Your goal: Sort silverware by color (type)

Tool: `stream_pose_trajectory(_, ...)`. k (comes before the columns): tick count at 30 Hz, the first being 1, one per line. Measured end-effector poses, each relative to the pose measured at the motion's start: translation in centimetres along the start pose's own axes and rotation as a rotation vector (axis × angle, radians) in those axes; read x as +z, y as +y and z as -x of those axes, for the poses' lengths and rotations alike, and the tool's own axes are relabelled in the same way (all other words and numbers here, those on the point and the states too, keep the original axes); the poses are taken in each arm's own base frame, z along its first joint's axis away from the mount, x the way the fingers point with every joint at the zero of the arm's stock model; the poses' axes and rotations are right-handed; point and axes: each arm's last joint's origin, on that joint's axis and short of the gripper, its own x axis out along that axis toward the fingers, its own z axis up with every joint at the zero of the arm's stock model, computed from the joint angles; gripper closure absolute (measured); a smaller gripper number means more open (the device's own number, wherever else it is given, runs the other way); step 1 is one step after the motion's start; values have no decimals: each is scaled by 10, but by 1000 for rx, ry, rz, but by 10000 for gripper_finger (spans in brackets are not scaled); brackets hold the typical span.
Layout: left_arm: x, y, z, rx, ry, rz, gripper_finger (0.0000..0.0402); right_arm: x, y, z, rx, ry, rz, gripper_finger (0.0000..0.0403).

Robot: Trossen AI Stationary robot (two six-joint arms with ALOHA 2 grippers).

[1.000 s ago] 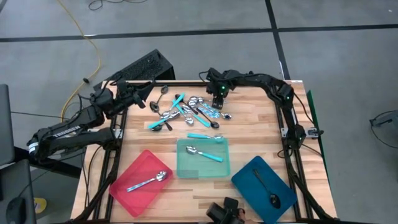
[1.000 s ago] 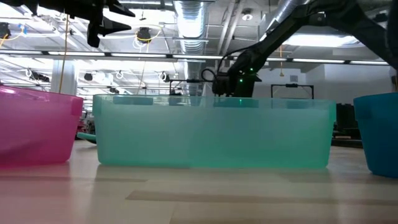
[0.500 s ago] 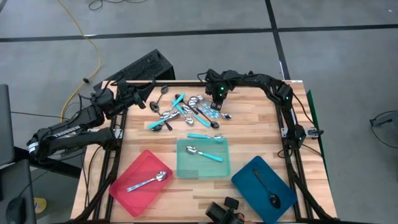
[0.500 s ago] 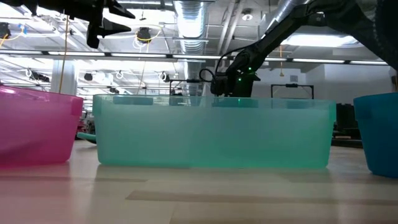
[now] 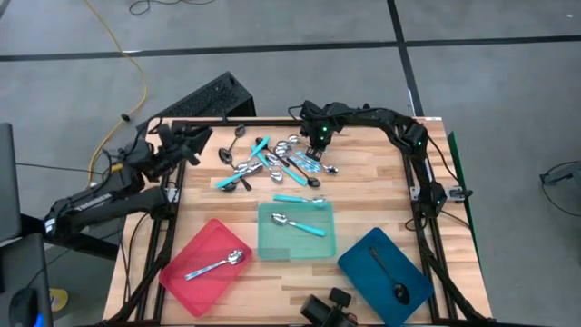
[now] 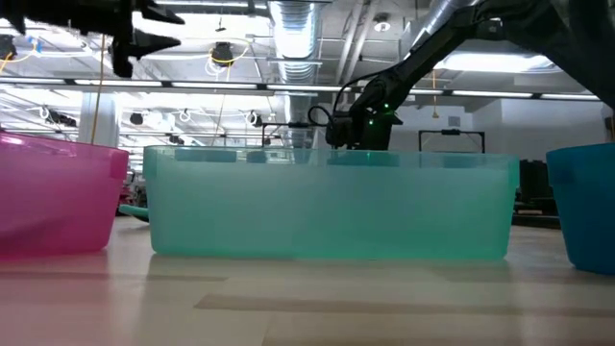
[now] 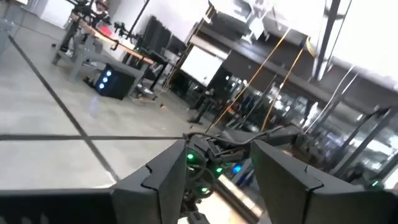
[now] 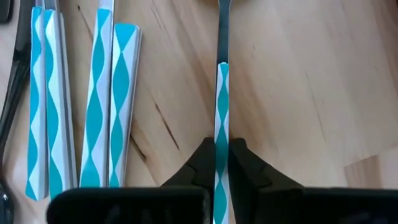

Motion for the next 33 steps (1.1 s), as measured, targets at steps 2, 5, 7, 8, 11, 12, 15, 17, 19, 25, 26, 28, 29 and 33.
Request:
stream_pose_trajectory(2,-8,7,5,3,-10,35,235,0,0,3,-1,-7,-4,357)
stream_pose_trajectory(5,-19,15,11,2,-15,62,235,-1,0,10,-8,-15,-13,357)
stream_pose_trajectory(7,-26,21,15,3,-15,73,235,0,-2,15,-12,-29,-36,356)
stream_pose_trajectory(8,-30,24,17,4,-15,81,235,0,-4,19,-14,-40,-46,356)
stream_pose_trajectory(11,-41,32,22,6,-11,105,235,0,-3,30,-18,-66,-64,356)
stream_pose_trajectory(12,-44,34,23,5,-13,116,235,1,-2,34,-18,-75,-65,356)
stream_pose_trajectory(15,-51,40,28,-4,-24,137,235,2,2,46,-19,-115,-77,356)
stream_pose_trajectory(17,-56,43,30,4,-14,142,235,3,6,56,-19,-141,-82,356)
stream_pose_trajectory(19,-60,47,33,29,17,136,235,5,11,65,-17,-175,-84,356)
stream_pose_trajectory(25,-64,49,35,39,75,112,235,14,38,91,30,-319,-95,355)
stream_pose_trajectory(26,-65,49,35,38,87,106,235,16,43,95,38,-347,-100,355)
stream_pose_trajectory(28,-67,50,35,36,108,102,235,20,56,101,57,-391,-103,355)
stream_pose_trajectory(29,-67,50,35,29,115,102,235,22,63,103,67,-416,-99,355)
stream_pose_trajectory(33,-67,48,35,-13,142,95,235,29,95,110,115,-506,-82,355)
